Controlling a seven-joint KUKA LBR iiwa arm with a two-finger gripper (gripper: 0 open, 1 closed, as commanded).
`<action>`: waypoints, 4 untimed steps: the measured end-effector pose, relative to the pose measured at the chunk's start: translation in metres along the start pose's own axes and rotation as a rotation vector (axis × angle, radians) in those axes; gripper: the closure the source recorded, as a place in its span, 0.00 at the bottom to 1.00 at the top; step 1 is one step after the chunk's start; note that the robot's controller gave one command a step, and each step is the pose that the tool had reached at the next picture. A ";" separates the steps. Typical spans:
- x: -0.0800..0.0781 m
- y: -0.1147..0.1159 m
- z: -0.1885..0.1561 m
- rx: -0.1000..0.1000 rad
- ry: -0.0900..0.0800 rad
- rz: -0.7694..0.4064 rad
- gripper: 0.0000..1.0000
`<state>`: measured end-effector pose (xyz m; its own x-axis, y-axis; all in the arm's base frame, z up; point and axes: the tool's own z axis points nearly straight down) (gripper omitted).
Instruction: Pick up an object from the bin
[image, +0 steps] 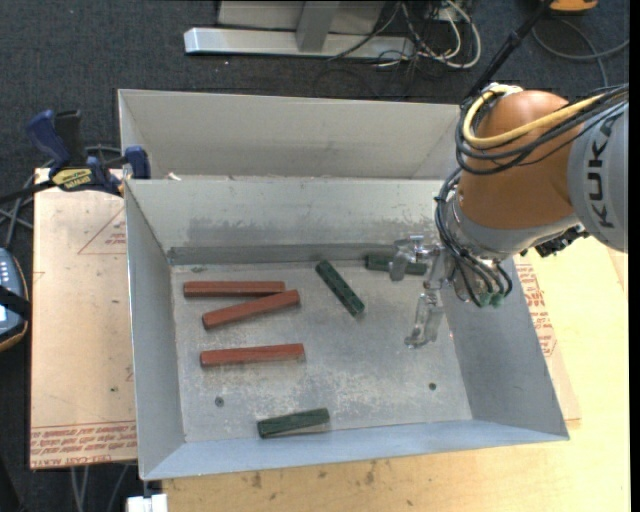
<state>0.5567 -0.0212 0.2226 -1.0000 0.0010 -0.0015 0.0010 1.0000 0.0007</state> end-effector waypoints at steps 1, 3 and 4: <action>-0.041 0.017 0.056 0.000 -0.010 -0.040 0.00; -0.070 0.026 0.082 0.001 -0.002 0.234 0.00; -0.072 0.033 0.124 -0.001 -0.002 0.107 0.00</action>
Offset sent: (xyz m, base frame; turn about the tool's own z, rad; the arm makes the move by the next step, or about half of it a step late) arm 0.0592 0.0342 -0.0746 0.3681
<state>0.6293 0.0116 0.0992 -0.9941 0.1080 -0.0032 0.1080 0.9941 0.0016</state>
